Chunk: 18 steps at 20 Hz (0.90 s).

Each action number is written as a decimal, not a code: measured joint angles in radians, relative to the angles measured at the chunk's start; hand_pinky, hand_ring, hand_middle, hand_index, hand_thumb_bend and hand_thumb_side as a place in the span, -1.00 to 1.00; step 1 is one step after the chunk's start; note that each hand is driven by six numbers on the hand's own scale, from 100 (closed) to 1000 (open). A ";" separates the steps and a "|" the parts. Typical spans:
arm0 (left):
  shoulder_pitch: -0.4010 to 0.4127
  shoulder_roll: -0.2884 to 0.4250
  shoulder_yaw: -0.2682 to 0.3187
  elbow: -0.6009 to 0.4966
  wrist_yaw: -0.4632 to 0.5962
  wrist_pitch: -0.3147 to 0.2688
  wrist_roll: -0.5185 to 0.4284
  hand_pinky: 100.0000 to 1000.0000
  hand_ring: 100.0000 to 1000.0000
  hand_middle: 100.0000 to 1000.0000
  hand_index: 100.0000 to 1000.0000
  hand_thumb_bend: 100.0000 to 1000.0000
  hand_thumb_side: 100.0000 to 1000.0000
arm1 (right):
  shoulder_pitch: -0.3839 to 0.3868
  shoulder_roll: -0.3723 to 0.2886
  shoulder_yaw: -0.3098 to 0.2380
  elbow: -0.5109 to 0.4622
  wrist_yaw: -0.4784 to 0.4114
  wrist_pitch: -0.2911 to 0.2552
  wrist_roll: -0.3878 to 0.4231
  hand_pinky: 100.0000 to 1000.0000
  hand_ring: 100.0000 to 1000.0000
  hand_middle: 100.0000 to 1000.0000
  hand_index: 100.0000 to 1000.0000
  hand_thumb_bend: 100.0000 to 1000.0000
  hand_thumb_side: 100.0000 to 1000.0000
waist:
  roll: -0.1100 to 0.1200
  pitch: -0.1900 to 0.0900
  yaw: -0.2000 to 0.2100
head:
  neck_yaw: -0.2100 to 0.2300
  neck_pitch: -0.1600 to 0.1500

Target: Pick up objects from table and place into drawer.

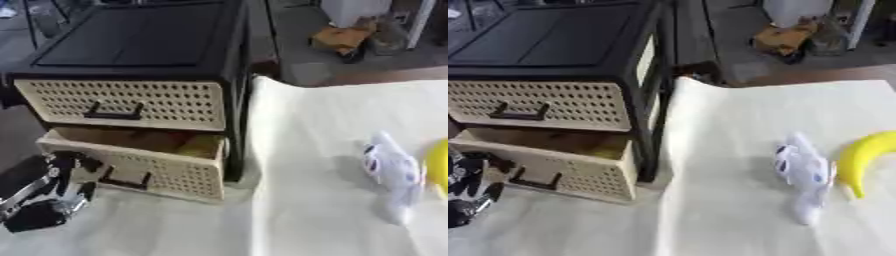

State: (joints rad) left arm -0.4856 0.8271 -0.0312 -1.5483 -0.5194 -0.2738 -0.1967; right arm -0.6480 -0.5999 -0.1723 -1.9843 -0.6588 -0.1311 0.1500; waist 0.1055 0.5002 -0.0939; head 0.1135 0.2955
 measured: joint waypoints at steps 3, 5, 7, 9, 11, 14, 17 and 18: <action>-0.005 0.010 0.005 0.013 0.001 0.002 0.002 -0.70 -0.47 0.77 1.00 -1.00 0.60 | -0.003 0.000 0.000 0.000 0.000 -0.002 0.002 0.48 0.74 0.07 0.32 -0.28 0.82 | 0.005 0.001 -0.006 | 0.004 0.000; -0.007 0.010 0.005 0.018 0.004 0.002 0.004 -0.69 -0.47 0.73 1.00 -1.00 0.62 | -0.003 0.000 0.000 0.000 0.000 -0.002 0.002 0.48 0.74 0.07 0.32 -0.29 0.81 | 0.005 0.001 -0.007 | 0.006 0.000; -0.006 0.010 0.006 0.017 0.010 0.001 0.003 -0.70 -0.48 0.65 1.00 -1.00 0.64 | -0.003 0.000 0.000 0.000 0.000 -0.002 0.002 0.48 0.74 0.07 0.32 -0.29 0.81 | 0.005 0.001 -0.006 | 0.007 0.000; 0.001 0.010 0.006 0.009 0.019 -0.005 -0.008 -0.72 -0.50 0.52 1.00 -1.00 0.68 | 0.000 0.000 0.000 0.000 0.000 -0.002 0.002 0.48 0.74 0.07 0.32 -0.29 0.81 | 0.005 0.000 -0.002 | 0.007 0.001; 0.016 0.010 0.006 -0.017 0.036 -0.012 -0.034 -0.74 -0.52 0.38 1.00 -1.00 0.70 | 0.009 0.000 0.000 0.000 0.000 -0.002 0.000 0.48 0.74 0.07 0.32 -0.30 0.82 | 0.003 -0.002 0.006 | 0.003 0.003; 0.053 0.009 0.009 -0.105 0.079 -0.019 -0.077 -0.71 -0.52 0.13 0.81 -1.00 0.63 | 0.022 0.000 -0.003 0.000 0.000 -0.006 -0.007 0.48 0.73 0.07 0.32 -0.31 0.82 | -0.003 -0.016 0.019 | -0.010 0.011; 0.086 0.008 0.027 -0.217 0.123 -0.024 -0.078 -0.70 -0.51 -0.01 0.65 -1.00 0.53 | 0.027 -0.001 -0.007 0.000 0.000 -0.012 -0.014 0.48 0.73 0.07 0.32 -0.33 0.83 | -0.010 -0.026 0.029 | -0.021 0.020; 0.099 0.008 0.033 -0.257 0.134 -0.027 -0.065 -0.71 -0.51 -0.04 0.61 -1.00 0.50 | 0.030 -0.001 -0.007 0.000 0.000 -0.014 -0.016 0.48 0.73 0.07 0.32 -0.33 0.84 | -0.012 -0.030 0.031 | -0.024 0.025</action>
State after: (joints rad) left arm -0.3862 0.8348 0.0014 -1.8053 -0.3857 -0.3007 -0.2620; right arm -0.6180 -0.6009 -0.1792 -1.9843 -0.6591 -0.1456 0.1337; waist 0.0937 0.4702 -0.0631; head 0.0896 0.3201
